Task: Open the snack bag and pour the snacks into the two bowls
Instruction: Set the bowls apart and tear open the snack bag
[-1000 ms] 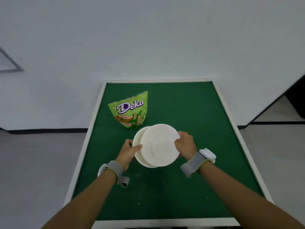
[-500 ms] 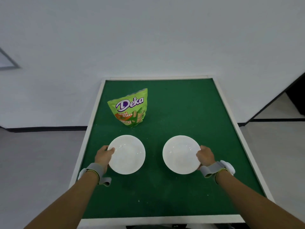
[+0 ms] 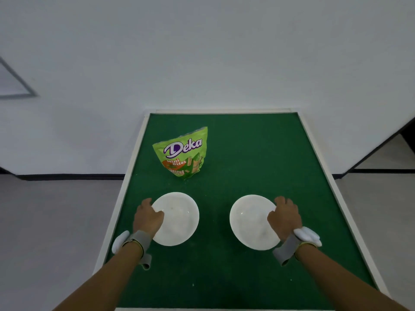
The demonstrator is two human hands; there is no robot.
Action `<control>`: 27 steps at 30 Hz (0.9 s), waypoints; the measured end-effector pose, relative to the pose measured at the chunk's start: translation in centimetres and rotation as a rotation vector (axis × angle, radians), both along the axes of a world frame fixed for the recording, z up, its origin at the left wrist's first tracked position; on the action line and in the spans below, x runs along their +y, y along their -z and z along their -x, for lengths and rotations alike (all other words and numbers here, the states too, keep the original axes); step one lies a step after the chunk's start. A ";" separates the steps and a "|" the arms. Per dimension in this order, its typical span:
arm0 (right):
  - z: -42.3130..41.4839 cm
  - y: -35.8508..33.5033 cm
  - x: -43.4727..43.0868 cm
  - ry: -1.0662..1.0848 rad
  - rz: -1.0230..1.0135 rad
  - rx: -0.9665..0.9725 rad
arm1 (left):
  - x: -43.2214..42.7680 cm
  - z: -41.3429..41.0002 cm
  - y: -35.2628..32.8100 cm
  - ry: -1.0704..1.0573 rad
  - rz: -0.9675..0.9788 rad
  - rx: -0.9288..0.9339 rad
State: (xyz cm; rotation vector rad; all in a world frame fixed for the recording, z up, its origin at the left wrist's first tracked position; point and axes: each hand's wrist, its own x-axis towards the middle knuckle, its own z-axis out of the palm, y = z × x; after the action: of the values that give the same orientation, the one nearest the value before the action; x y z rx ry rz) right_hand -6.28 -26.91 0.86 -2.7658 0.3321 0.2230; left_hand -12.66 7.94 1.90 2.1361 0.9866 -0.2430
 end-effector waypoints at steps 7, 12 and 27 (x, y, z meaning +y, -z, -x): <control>-7.6 -5.3 9.0 -0.361 -0.315 -0.153 | -0.9 -6.9 -7.7 0.409 -0.318 -0.439; -14.1 -9.2 17.0 -0.353 -0.477 -0.172 | -0.9 -13.7 -11.4 0.561 -0.641 -0.574; -17.2 -10.4 19.4 -0.230 -0.728 -0.072 | -0.6 -17.8 -12.8 0.726 -0.628 -0.238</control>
State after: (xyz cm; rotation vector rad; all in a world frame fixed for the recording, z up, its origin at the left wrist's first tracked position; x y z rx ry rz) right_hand 10.94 -7.51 11.26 -2.0749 -0.0843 0.2401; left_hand 5.17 7.33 14.72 2.9556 0.1008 -0.0108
